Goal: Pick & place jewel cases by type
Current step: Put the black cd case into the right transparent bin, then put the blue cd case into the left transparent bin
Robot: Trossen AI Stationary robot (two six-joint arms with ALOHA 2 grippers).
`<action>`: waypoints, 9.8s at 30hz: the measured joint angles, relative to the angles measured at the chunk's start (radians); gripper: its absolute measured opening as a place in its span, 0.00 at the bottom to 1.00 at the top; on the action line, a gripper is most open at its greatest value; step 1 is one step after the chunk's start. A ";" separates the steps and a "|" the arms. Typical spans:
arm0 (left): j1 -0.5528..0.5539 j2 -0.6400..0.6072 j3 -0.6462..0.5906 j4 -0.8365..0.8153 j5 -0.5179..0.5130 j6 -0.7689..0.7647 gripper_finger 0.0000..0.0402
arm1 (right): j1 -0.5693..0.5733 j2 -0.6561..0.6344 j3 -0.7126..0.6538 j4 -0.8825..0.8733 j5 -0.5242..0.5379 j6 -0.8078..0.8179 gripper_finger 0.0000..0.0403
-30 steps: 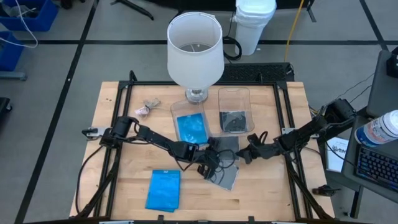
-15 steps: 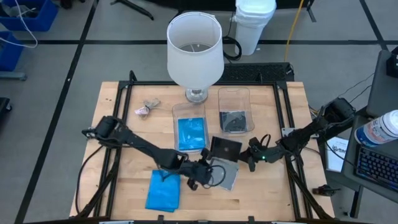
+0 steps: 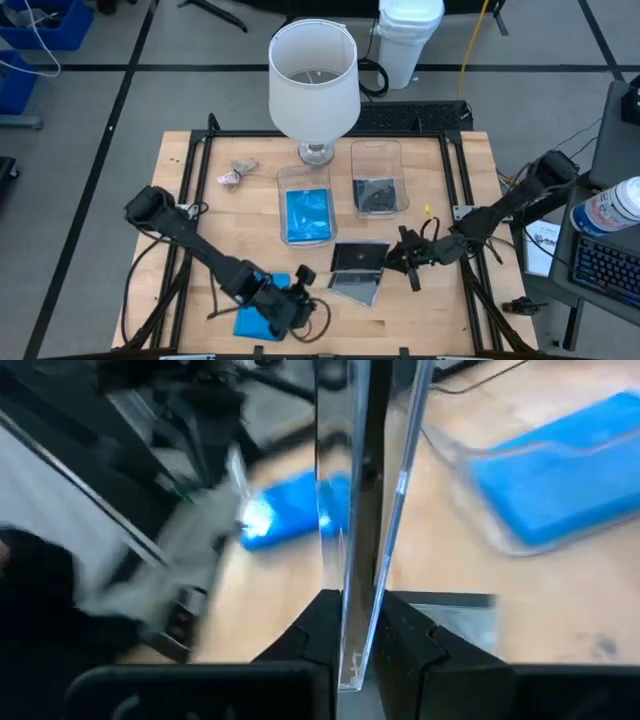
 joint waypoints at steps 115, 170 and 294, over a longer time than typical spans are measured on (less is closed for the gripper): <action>-0.251 -0.177 -0.020 -0.621 -0.228 -0.420 0.11 | 0.120 0.226 0.758 -0.824 0.078 -0.029 0.00; -0.611 -0.205 -0.414 -0.391 -0.081 -0.708 0.11 | -0.040 1.121 1.104 -0.152 -0.062 0.345 0.00; -0.458 -0.116 -0.395 -0.107 -0.313 -0.339 0.11 | -0.144 1.153 1.116 -0.385 -0.367 0.631 0.46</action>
